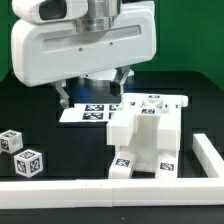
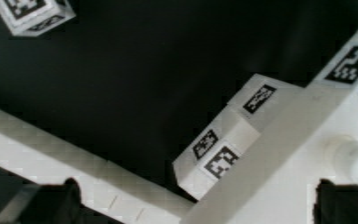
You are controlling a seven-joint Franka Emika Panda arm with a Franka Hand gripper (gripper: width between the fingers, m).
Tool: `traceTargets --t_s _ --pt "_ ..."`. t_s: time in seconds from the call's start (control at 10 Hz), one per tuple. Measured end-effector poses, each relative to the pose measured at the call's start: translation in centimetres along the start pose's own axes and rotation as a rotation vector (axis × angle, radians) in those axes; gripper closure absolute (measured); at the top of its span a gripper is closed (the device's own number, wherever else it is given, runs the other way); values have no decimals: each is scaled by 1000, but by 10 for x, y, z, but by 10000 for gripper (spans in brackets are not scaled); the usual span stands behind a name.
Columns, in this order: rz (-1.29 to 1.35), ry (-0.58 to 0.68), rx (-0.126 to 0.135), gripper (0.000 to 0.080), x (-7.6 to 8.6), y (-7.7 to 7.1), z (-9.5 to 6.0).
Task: Assemble chair
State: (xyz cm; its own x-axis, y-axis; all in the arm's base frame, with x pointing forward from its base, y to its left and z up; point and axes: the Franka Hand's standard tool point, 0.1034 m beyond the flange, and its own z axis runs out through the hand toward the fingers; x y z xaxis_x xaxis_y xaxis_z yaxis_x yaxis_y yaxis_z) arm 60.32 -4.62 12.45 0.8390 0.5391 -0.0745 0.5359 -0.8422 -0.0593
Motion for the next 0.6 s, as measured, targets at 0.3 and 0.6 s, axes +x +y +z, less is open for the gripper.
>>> traceTargets --t_s 0.3,0.6 --pt "-312 9 -21 151 -32 45 32" --pt "-325 0 -19 151 -38 55 45"
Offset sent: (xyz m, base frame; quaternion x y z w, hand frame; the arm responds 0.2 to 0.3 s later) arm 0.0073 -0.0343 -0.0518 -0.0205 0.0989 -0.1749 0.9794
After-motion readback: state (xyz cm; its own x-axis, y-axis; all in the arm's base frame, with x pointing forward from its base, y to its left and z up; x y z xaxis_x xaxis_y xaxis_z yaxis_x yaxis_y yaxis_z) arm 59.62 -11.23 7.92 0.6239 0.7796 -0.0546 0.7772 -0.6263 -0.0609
